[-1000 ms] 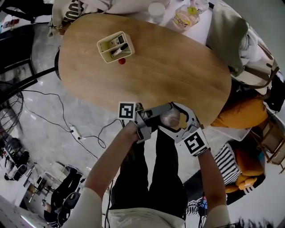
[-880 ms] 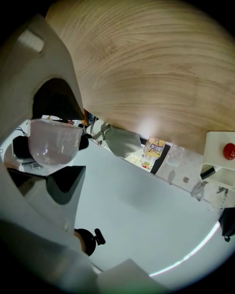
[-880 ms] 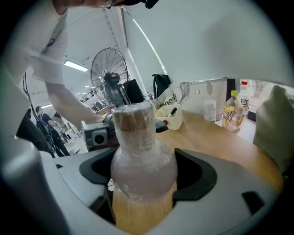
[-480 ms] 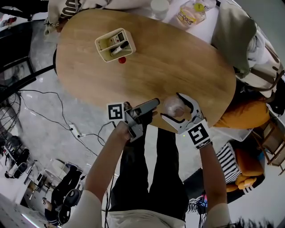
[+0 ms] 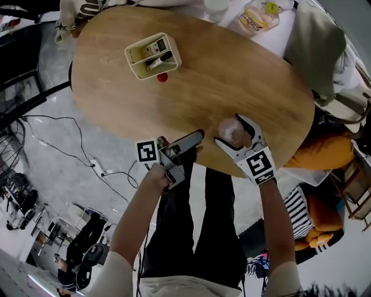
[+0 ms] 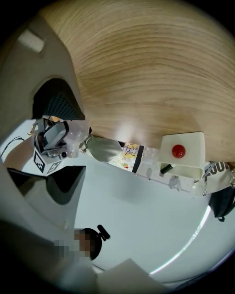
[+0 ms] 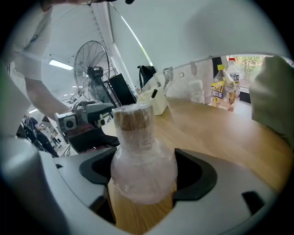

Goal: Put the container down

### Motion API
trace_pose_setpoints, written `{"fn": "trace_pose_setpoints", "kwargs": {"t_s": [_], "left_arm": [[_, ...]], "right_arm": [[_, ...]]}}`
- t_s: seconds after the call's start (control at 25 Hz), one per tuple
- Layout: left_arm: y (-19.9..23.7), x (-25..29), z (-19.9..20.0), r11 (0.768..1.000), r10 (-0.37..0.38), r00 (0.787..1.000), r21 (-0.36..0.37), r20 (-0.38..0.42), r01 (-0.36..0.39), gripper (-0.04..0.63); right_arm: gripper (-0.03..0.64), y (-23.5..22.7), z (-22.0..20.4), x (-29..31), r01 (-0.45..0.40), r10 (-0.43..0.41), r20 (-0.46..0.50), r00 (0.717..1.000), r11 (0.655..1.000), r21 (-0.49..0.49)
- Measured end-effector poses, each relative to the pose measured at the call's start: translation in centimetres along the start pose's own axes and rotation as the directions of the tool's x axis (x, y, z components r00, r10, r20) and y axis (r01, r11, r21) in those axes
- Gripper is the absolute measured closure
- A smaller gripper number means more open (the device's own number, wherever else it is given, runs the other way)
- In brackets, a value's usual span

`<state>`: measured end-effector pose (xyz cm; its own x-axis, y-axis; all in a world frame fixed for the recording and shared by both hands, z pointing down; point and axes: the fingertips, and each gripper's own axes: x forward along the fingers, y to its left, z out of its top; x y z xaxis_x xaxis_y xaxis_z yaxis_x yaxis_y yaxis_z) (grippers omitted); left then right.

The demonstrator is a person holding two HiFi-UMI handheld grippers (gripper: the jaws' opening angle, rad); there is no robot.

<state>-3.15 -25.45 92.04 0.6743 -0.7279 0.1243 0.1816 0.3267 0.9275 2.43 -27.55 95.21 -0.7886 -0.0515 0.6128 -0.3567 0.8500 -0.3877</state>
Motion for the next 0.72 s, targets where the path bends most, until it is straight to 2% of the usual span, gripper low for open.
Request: {"fn": "trace_pose_setpoints", "kwargs": {"t_s": [0.4,0.72], "left_arm": [[0.5,-0.6,0.3,1.0,0.002,1.0,0.02,-0.008,-0.002,0.295],[0.7,-1.3,-0.2,1.0,-0.005,1.0,0.025,-0.025,0.005,0.295]], "right_arm": [[0.225,-1.0,-1.1,1.9,0.093,-0.094,-0.011,0.996,0.995,-0.042],[0.225,-0.8,-2.4,3.0,0.133,-0.135,-0.031,0.99,0.988,-0.075]]}}
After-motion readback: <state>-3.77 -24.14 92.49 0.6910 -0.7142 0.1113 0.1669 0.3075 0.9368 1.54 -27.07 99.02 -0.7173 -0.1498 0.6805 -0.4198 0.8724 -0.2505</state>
